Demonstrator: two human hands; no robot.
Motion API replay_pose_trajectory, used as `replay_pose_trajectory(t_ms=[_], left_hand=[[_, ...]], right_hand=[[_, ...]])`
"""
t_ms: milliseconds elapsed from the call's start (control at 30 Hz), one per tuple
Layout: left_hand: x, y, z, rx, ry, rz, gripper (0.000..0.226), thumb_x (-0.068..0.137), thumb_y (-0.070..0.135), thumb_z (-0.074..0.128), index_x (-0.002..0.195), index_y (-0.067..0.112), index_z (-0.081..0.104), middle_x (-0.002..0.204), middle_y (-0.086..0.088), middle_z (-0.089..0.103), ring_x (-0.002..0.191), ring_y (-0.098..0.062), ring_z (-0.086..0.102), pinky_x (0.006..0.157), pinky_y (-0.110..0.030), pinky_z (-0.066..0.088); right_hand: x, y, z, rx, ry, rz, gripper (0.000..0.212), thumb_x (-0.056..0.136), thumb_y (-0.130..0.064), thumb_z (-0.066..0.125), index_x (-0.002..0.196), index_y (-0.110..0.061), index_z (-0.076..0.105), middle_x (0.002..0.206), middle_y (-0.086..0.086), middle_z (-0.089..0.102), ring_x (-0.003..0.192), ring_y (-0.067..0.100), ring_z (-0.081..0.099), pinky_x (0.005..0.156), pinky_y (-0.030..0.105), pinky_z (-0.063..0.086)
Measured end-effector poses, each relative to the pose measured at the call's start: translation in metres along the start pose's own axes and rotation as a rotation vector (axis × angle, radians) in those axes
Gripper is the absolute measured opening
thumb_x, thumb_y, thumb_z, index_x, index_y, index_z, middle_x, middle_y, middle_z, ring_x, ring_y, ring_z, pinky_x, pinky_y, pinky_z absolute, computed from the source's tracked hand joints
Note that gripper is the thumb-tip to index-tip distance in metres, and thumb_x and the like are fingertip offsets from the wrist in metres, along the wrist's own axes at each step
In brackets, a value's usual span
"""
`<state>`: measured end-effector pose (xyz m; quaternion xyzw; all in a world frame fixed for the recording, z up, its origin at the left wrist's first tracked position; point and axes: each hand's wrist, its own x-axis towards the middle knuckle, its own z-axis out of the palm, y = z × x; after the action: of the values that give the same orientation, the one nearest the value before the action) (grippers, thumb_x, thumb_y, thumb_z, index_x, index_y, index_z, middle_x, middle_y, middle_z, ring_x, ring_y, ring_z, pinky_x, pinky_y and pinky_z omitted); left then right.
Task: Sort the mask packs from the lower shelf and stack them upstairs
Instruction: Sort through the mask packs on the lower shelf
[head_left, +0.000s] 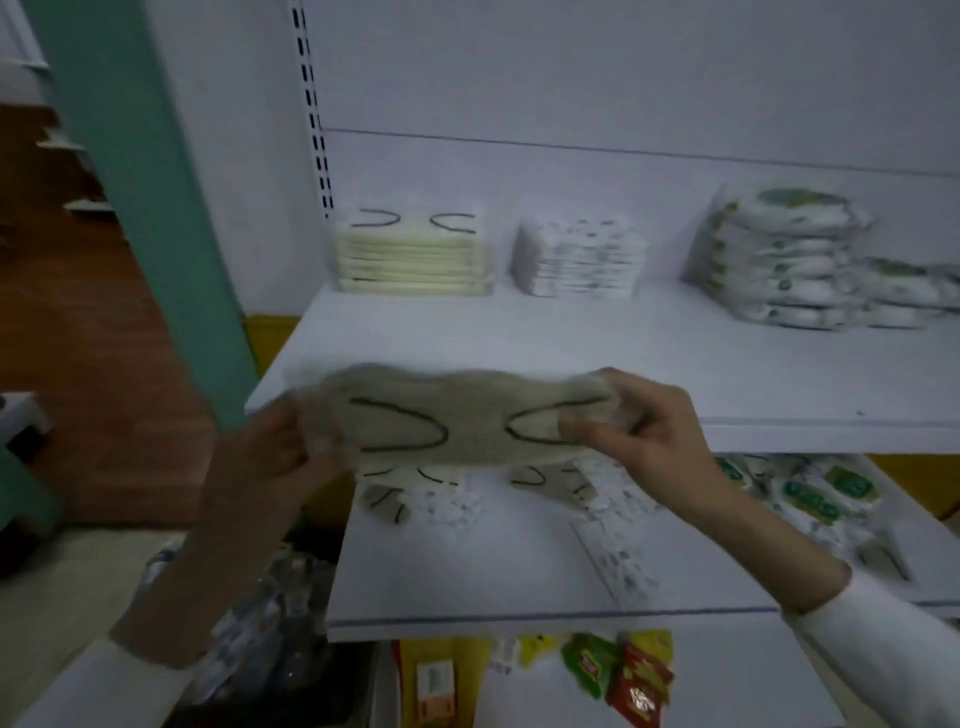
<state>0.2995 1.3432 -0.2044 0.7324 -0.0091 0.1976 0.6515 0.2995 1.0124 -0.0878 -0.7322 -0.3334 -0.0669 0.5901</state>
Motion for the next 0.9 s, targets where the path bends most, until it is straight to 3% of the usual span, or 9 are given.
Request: replay_pose_trajectory(t_ms=[33,100,200,367,433,533,633,767,900], left_hand=[[0.009,0.044,0.012,-0.008,0.011,0.026,0.022,0.087,0.026,0.068,0.100,0.040,0.058,0.099,0.015,0.065,0.093,-0.006,0.063,0.080,-0.031,0.054],[0.028,0.090,0.030,-0.049,0.086,0.095,0.029,0.088,0.006,0.060,0.078,0.031,0.050,0.076,0.009,0.054,0.065,0.008,0.051,0.064,-0.009,0.044],[0.040,0.117,0.052,-0.015,0.174,0.166,0.041,0.082,-0.014,0.050,0.067,0.019,0.032,0.067,0.003,0.030,0.050,0.005,0.035,0.052,-0.008,0.033],[0.050,0.095,0.054,0.075,0.144,0.029,0.027,0.086,-0.009,0.044,0.071,0.012,0.036,0.066,0.006,0.033,0.059,-0.004,0.033,0.050,-0.011,0.029],[0.053,0.088,0.048,0.123,0.099,0.004,0.014,0.090,-0.003,0.044,0.079,0.006,0.044,0.068,0.004,0.039,0.065,-0.010,0.038,0.058,-0.020,0.031],[0.054,0.085,0.038,0.216,0.077,-0.005,0.028,0.090,-0.001,0.044,0.066,0.014,0.040,0.066,-0.001,0.037,0.065,-0.016,0.036,0.058,-0.028,0.026],[0.051,0.087,0.033,0.292,0.085,0.052,0.029,0.090,0.000,0.050,0.069,0.020,0.052,0.065,0.001,0.050,0.063,-0.013,0.045,0.059,-0.024,0.035],[0.055,0.092,0.038,0.199,0.076,0.064,0.023,0.085,0.000,0.062,0.077,0.021,0.065,0.062,0.015,0.064,0.059,0.000,0.058,0.067,-0.019,0.050],[0.062,0.109,0.085,0.096,-0.018,0.108,0.022,0.082,-0.002,0.066,0.099,0.012,0.067,0.080,0.002,0.067,0.066,0.004,0.063,0.066,-0.010,0.052]], right_hand=[[0.017,-0.008,-0.001,-0.041,0.020,-0.014,0.023,0.079,-0.001,0.071,0.085,-0.023,0.071,0.081,-0.011,0.070,0.078,0.009,0.065,0.072,0.026,0.052],[0.049,-0.005,-0.001,-0.074,0.091,0.009,0.029,0.080,0.001,0.070,0.093,-0.024,0.068,0.086,-0.016,0.070,0.084,0.005,0.064,0.077,0.023,0.050],[0.078,0.010,0.008,0.065,0.073,0.086,0.037,0.076,0.003,0.069,0.104,-0.021,0.065,0.094,-0.013,0.069,0.093,0.008,0.063,0.081,0.024,0.048],[0.083,0.041,0.015,0.151,0.148,0.273,0.052,0.058,-0.004,0.064,0.109,-0.014,0.060,0.101,0.003,0.066,0.094,0.015,0.062,0.072,0.024,0.050],[0.081,0.044,0.008,0.040,0.177,0.298,0.049,0.062,0.000,0.068,0.109,-0.011,0.061,0.105,0.006,0.065,0.099,0.019,0.061,0.076,0.025,0.050],[0.075,0.052,-0.010,-0.085,0.184,0.296,0.031,0.077,0.006,0.065,0.099,-0.016,0.068,0.099,0.004,0.068,0.096,0.022,0.062,0.087,0.035,0.051],[0.068,0.053,-0.016,-0.051,0.215,0.305,0.019,0.087,-0.003,0.064,0.088,-0.020,0.072,0.091,0.003,0.072,0.088,0.018,0.067,0.084,0.035,0.056],[0.058,0.046,-0.023,-0.045,0.353,0.280,0.013,0.086,-0.005,0.067,0.088,-0.016,0.073,0.087,0.007,0.074,0.083,0.019,0.070,0.074,0.029,0.057],[0.026,0.036,-0.059,-0.119,0.504,0.276,0.018,0.086,-0.003,0.065,0.083,-0.019,0.072,0.075,0.001,0.071,0.071,0.012,0.067,0.068,0.026,0.056]])
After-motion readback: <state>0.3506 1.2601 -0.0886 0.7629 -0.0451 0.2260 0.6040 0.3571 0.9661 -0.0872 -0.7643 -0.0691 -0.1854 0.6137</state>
